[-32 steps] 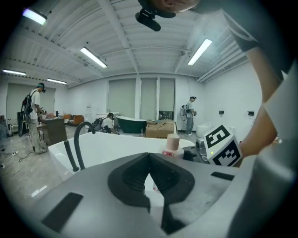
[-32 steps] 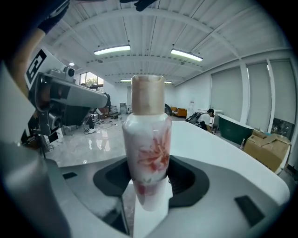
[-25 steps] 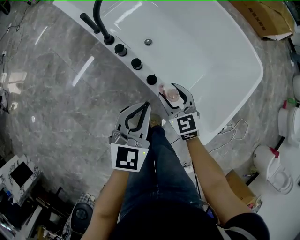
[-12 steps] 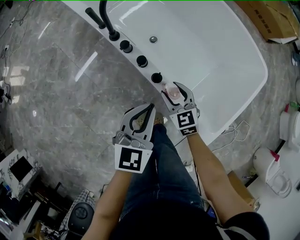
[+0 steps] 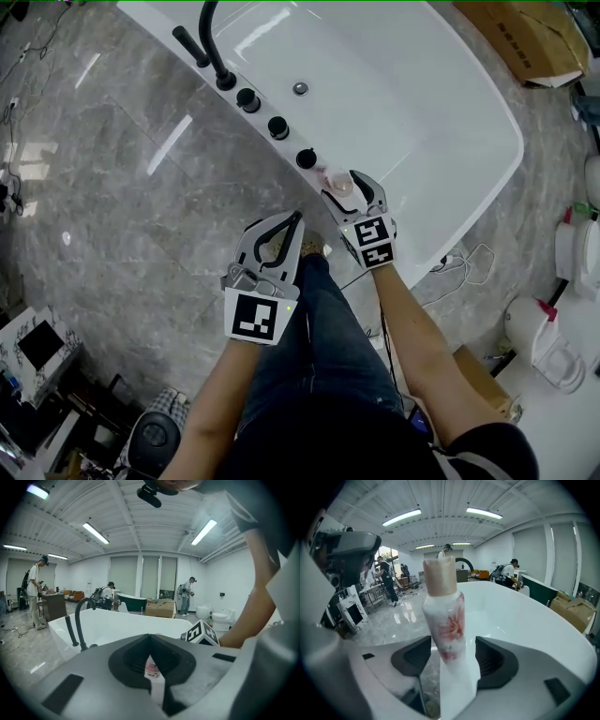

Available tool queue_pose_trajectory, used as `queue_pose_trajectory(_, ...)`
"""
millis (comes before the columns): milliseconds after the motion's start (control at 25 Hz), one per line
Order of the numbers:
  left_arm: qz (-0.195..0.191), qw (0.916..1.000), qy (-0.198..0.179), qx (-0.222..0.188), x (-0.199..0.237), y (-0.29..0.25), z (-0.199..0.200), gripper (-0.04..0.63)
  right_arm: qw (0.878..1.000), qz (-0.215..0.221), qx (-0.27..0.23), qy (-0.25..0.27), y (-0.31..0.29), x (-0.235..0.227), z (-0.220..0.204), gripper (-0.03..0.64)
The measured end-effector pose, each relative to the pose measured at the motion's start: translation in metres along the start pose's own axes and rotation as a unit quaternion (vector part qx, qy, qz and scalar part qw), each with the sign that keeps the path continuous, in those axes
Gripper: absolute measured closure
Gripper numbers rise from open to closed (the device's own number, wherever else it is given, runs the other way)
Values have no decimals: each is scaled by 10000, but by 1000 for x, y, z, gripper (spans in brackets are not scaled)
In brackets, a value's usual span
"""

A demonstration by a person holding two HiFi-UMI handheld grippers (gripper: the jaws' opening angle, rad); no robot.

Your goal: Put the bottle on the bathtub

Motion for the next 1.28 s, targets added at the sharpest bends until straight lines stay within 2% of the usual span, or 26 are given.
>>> queue_pose_trajectory(160, 20, 9998, -139, -151, 3, 13, 16, 572, 9997, -169, 50, -186, 44, 6, -6, 331)
queue_pose_trajectory(280, 123, 9998, -105, -106, 5, 29, 30, 572, 9979, -431, -98, -472, 90, 12, 3, 335)
queue_pose_trajectory(320, 186, 9997, -51, -144, 6, 36, 37, 572, 9970, -513, -212, -547, 106, 16, 10, 382)
queue_pose_trajectory(400, 344, 9989, 14, -314, 8, 49, 54, 572, 9949, -632, -549, -569, 138, 26, 32, 551)
queue_pose_trajectory(440, 424, 9984, 26, -384, 10, 56, 62, 572, 9940, -638, -727, -519, 151, 30, 45, 563)
queue_pose_trajectory(640, 789, 9932, -91, -850, 20, 86, 116, 572, 9870, -584, -1492, -107, 212, 48, 119, 588)
queue_pose_trajectory(880, 1042, 9821, -353, -1527, 17, 122, 183, 572, 9664, -751, -2453, 126, 288, 61, 194, 591)
queue_pose_trajectory(1120, 1422, 9746, -506, -1654, 25, 154, 238, 572, 9465, -1056, -3040, 250, 345, 71, 244, 591)
queue_pose_trajectory(1280, 1610, 9662, -629, -1910, 25, 173, 272, 572, 9342, -1108, -3377, 303, 371, 84, 268, 591)
Point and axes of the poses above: the fingertips, and each gripper's own axes: y backward along the fingers, x to its left, z out of its top, the point moved 4 cm from there along y, backward along the fingers, and after that the axes turned 8 degrees about -y, right-handed, at the moved point
